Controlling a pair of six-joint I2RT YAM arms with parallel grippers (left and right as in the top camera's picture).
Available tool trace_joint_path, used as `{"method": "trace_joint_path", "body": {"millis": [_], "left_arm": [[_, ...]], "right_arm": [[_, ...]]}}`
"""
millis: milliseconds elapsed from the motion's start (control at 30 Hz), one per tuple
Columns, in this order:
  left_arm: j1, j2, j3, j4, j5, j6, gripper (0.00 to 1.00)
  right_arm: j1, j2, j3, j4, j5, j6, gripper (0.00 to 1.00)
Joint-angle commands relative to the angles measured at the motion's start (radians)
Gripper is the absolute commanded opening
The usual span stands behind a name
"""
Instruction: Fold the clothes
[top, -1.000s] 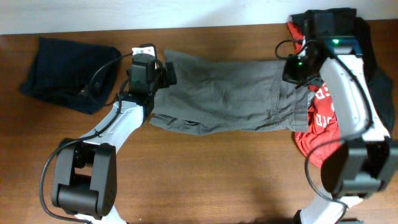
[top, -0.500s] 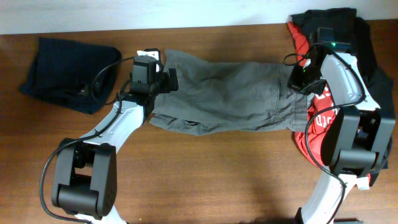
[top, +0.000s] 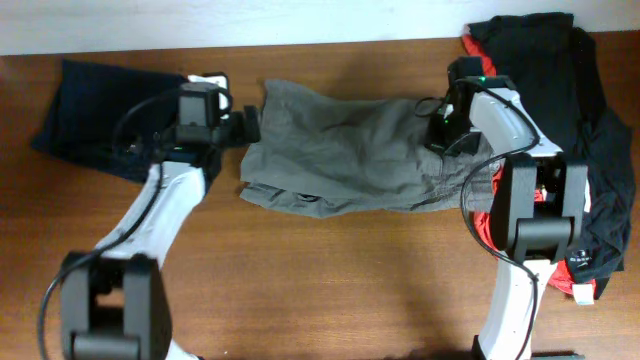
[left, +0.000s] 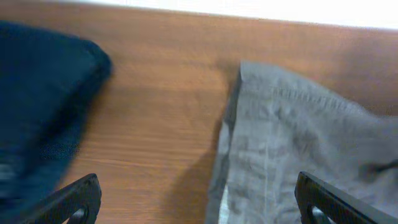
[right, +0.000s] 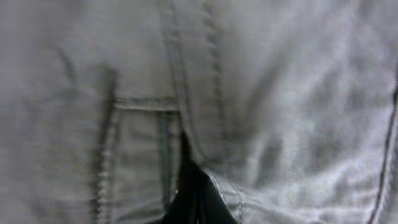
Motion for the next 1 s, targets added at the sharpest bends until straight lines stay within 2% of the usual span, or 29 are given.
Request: {"method": "trace_joint_path", "body": {"millis": [0,700,833,967], "left_arm": [[0.032,-0.106,0.035,-0.027,0.008,0.023,0.99],[0.078,-0.155,0.035,-0.093,0.004,0.053,0.99],[0.078,-0.155,0.035,-0.117,0.004,0.053,0.99],[0.078,-0.155,0.035,-0.139,0.004,0.053,0.99]], "right_arm": [[0.049,0.027,0.003,0.032,-0.01,-0.027,0.04],[0.339,0.082,0.005,0.194,0.004,-0.277,0.04],[0.366,0.082,0.057,0.145,0.005,-0.267,0.04],[0.365,0.07,0.205,-0.024,0.005,-0.192,0.04]]}}
